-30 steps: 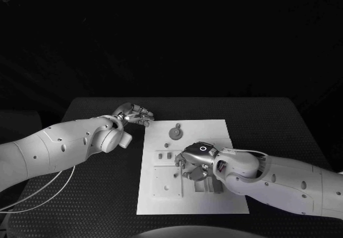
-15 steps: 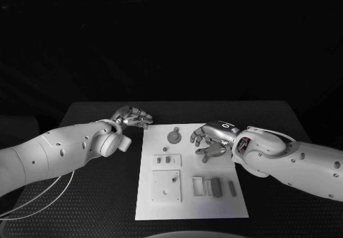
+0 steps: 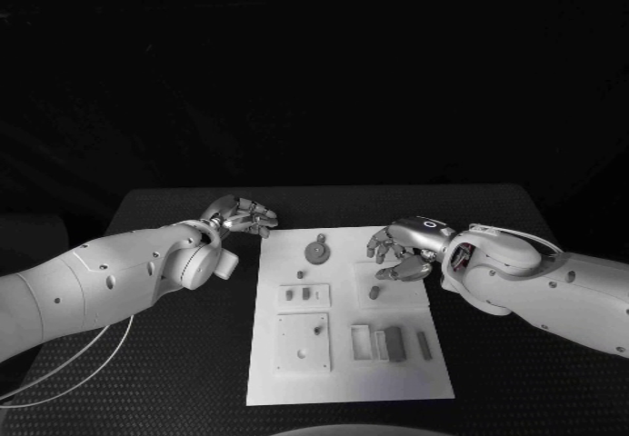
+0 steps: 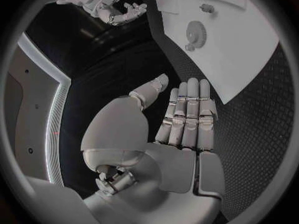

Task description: Assemble the parts on the task board

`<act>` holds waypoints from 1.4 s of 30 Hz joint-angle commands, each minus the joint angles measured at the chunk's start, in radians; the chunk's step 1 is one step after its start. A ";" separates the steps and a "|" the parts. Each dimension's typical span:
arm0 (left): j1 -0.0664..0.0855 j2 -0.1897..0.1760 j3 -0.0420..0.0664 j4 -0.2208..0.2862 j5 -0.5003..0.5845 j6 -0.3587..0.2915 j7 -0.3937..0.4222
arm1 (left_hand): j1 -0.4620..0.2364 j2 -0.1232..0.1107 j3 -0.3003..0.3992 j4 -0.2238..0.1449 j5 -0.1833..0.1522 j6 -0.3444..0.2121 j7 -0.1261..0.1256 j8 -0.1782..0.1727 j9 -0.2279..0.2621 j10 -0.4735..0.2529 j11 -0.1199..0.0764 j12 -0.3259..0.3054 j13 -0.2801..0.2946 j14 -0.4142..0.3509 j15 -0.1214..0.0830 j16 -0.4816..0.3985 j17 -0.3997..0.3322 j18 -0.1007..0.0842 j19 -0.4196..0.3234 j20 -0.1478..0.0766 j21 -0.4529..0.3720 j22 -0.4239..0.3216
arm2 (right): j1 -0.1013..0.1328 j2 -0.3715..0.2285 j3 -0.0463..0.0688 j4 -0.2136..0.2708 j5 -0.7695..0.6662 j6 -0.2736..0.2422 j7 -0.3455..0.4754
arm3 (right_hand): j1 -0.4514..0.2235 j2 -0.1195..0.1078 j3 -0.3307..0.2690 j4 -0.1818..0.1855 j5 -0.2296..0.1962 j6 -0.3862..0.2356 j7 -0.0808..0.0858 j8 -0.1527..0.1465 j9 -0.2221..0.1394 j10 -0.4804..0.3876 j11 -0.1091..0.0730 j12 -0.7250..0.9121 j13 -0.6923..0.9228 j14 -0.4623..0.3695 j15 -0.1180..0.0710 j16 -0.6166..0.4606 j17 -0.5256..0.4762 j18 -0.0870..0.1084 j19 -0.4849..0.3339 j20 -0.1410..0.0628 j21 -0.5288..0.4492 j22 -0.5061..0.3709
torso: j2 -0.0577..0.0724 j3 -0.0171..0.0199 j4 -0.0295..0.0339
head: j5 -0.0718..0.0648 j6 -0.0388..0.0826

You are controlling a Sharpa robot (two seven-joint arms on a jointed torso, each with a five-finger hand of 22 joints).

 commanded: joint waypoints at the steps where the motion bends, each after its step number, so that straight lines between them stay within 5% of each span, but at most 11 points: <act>1: 0.002 0.002 0.001 0.002 0.007 0.001 0.018 | -0.009 -0.001 -0.003 0.004 -0.004 0.005 -0.003 0.005 0.000 0.004 -0.001 0.005 0.001 0.008 -0.002 -0.004 0.002 0.008 0.007 0.002 -0.003 -0.002 | -0.005 0.002 -0.006 -0.001 -0.090 0.067 -0.008 | 0.000 -0.011 0.000 0.010 0.004 -0.002 -0.007 0.001 -0.001 -0.019 0.016 -0.006 -0.001 -0.004 0.004 -0.005 0.002 0.014 -0.007 0.004 -0.006 0.020 | 0.000 0.0000 0.0000 | -0.001 -0.001; 17: 0.002 0.001 0.001 0.000 0.032 -0.002 0.022 | -0.009 0.000 -0.004 0.004 -0.004 0.004 -0.003 0.005 0.000 0.005 -0.001 0.005 0.001 0.009 -0.002 -0.006 0.004 0.008 0.008 0.001 -0.003 -0.002 | -0.055 0.010 -0.015 -0.007 -0.156 0.108 -0.029 | 0.027 -0.011 0.009 0.002 0.004 -0.007 -0.014 0.001 -0.002 -0.022 0.017 -0.008 -0.001 -0.006 0.005 -0.006 0.003 0.014 -0.010 0.003 -0.007 0.021 | 0.001 -0.0008 0.0006 | -0.006 -0.004; 21: 0.002 0.001 0.001 -0.001 0.032 -0.003 0.021 | -0.012 0.001 -0.005 0.006 -0.004 0.004 -0.003 0.005 0.000 0.005 -0.001 0.004 0.001 0.009 -0.002 -0.007 0.006 0.008 0.008 0.002 -0.003 -0.003 | -0.063 0.020 -0.021 -0.020 -0.155 0.086 -0.028 | 0.051 0.027 0.017 -0.011 0.004 -0.003 -0.014 0.005 -0.001 -0.020 0.016 -0.006 0.000 -0.004 0.004 -0.005 0.004 0.014 -0.009 0.002 -0.005 0.021 | 0.000 -0.0014 0.0003 | -0.008 -0.004; 28: 0.002 -0.001 0.001 -0.001 0.033 -0.005 0.026 | -0.015 0.000 -0.008 0.008 -0.007 0.003 -0.002 0.005 -0.001 0.006 -0.001 0.004 0.001 0.010 -0.002 -0.009 0.008 0.007 0.008 0.001 -0.004 -0.003 | -0.066 0.035 -0.022 -0.026 -0.161 0.087 -0.032 | 0.057 0.059 0.014 -0.020 0.004 0.008 -0.005 0.012 0.002 -0.012 0.013 -0.002 0.002 0.001 0.002 -0.004 0.004 0.014 -0.006 0.002 -0.003 0.021 | 0.001 -0.0014 0.0024 | -0.009 -0.009; 42: 0.002 -0.004 0.001 0.000 0.036 0.000 0.025 | -0.024 -0.001 -0.014 0.013 -0.008 0.001 -0.001 0.004 -0.003 0.006 -0.001 0.003 0.001 0.011 -0.003 -0.013 0.014 0.007 0.009 0.001 -0.004 -0.004 | -0.072 0.055 -0.025 -0.029 -0.172 0.062 -0.035 | 0.046 0.091 0.007 -0.018 0.004 0.021 -0.004 0.020 0.003 0.003 0.007 0.007 0.007 0.008 -0.004 -0.004 0.004 0.014 -0.002 0.002 0.000 0.021 | 0.000 -0.0011 0.0014 | -0.004 -0.017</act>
